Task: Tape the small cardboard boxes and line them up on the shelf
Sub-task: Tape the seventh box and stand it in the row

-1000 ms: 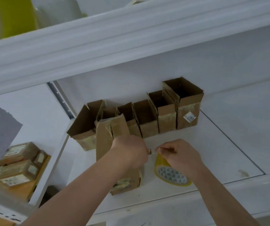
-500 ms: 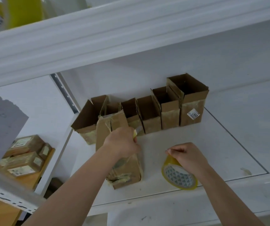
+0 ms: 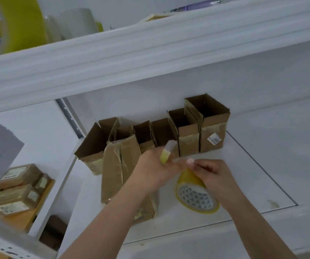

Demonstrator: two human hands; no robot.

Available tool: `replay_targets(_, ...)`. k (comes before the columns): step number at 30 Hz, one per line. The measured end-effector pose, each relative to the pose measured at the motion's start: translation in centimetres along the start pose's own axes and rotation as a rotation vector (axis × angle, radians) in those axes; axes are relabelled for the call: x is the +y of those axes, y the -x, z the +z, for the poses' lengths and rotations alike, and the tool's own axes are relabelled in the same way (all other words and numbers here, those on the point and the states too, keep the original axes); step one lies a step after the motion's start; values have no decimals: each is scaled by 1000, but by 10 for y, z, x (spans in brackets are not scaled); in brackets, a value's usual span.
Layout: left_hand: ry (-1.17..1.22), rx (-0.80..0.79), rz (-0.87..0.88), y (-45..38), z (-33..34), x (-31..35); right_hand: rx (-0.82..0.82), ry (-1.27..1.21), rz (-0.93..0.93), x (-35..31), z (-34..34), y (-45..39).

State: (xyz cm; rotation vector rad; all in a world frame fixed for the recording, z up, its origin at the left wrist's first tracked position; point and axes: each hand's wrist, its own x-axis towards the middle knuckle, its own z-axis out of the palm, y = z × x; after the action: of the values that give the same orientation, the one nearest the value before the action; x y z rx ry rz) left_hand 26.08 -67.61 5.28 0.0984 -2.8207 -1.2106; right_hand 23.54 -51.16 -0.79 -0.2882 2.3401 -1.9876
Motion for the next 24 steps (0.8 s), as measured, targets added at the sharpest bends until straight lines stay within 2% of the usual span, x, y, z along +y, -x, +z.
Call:
replay_targets(2, -7, -39, 10, 2, 12, 0, 19, 25, -7, -3, -1, 0)
replay_targets(5, 64, -14, 17, 1, 20, -6, 82, 155, -33, 2, -1, 0)
replay_targets(9, 195, 19, -22, 6, 31, -5, 243, 329, -79, 7, 6, 1)
replay_targets(13, 336, 30, -75, 14, 46, 0, 356, 402, -178, 8, 13, -1)
replay_targets(17, 282, -25, -75, 18, 40, 2, 431, 528, -257, 19, 14, -6)
replay_targets(20, 198, -126, -53, 28, 23, -1, 463, 666, -190, 37, 12, -9)
replay_targets(22, 188, -28, -25, 34, 5, -5, 490, 685, -198, 50, 10, -12)
replay_targets(24, 216, 150, -14, 38, -22, -11, 467, 727, -239, 63, 10, -14)
